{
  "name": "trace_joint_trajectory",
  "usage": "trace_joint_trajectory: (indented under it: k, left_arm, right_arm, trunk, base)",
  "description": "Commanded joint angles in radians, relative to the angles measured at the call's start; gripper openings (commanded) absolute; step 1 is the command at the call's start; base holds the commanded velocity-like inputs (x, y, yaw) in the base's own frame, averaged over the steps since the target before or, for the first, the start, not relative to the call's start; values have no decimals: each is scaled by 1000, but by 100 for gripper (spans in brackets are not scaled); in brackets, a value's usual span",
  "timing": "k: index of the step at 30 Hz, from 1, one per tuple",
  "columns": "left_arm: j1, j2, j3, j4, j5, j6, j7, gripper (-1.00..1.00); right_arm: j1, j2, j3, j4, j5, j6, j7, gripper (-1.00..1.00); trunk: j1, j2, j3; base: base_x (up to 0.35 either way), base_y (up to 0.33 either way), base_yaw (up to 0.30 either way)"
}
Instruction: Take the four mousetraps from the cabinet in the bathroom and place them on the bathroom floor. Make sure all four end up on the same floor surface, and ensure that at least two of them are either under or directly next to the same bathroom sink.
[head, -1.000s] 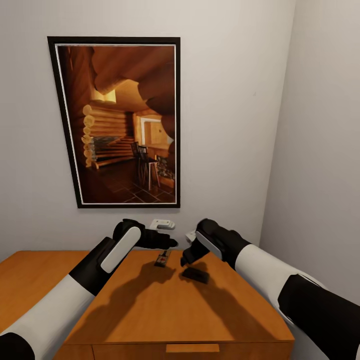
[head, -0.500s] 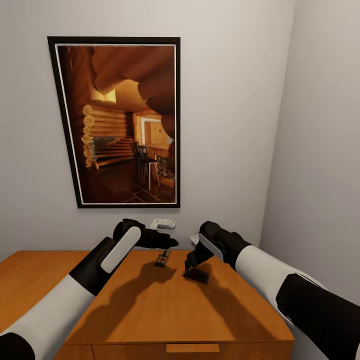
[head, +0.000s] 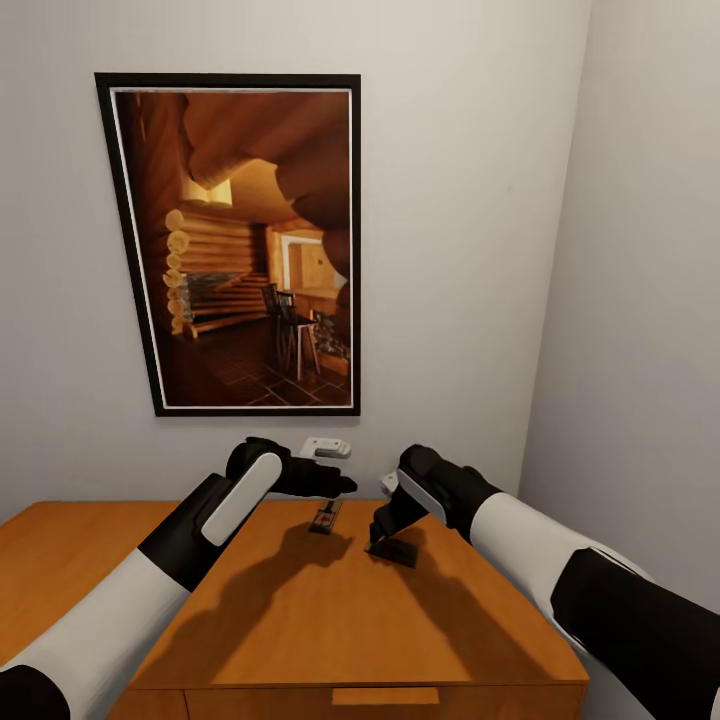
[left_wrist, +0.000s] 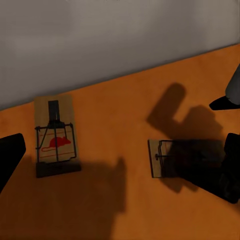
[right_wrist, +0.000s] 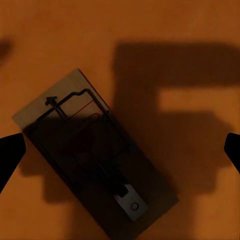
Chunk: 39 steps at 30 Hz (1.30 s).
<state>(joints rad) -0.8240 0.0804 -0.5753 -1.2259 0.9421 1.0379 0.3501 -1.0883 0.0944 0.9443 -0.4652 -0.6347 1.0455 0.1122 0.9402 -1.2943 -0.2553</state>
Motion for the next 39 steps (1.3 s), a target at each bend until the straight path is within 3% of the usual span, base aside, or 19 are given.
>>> trace_joint_trajectory:
  k: [1, 39]
  left_arm:
    - [-1, 1, -2, -1, 10, 1, 10, 100]
    - [-1, -1, 3, -4, 10, 1, 10, 100]
  right_arm:
    - [-1, 0, 5, 0, 9, 2, 10, 100]
    - [5, 4, 10, 4, 5, 2, 12, 100]
  trunk:
    - [0, -1, -1]
    - [0, -1, -1]
  base:
    - [0, 0, 0]
    - [0, 0, 0]
